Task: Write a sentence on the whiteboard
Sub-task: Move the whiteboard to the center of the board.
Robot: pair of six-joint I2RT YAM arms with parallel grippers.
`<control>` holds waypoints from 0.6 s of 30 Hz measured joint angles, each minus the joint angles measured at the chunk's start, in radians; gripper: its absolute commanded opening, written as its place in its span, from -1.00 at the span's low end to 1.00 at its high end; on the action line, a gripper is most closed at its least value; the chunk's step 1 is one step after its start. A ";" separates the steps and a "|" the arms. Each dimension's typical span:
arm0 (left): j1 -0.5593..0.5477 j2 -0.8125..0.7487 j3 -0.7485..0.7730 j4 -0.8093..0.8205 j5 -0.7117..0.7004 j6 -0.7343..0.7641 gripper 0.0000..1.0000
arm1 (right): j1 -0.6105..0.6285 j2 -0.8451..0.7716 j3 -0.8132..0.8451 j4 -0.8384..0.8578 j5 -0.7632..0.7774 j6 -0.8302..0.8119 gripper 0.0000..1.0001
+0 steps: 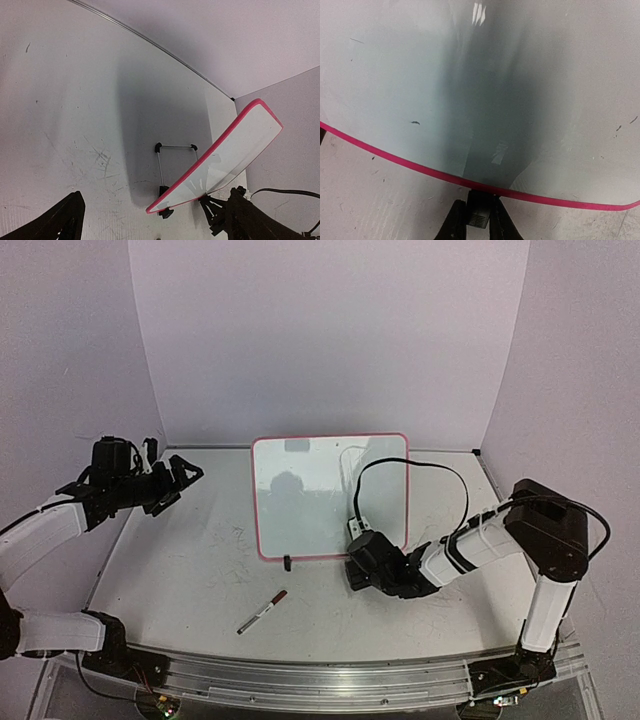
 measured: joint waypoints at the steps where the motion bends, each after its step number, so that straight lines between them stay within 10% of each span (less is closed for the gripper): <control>1: -0.003 -0.002 -0.008 0.002 0.005 -0.006 0.98 | 0.009 0.000 0.000 0.001 -0.001 -0.005 -0.85; 10: -0.053 0.016 -0.019 0.051 0.035 -0.045 0.96 | 0.045 -0.012 0.006 -0.049 -0.027 0.008 0.61; 18: -0.133 0.095 -0.019 0.096 0.028 -0.068 0.93 | 0.053 -0.317 -0.027 -0.193 -0.005 0.039 0.97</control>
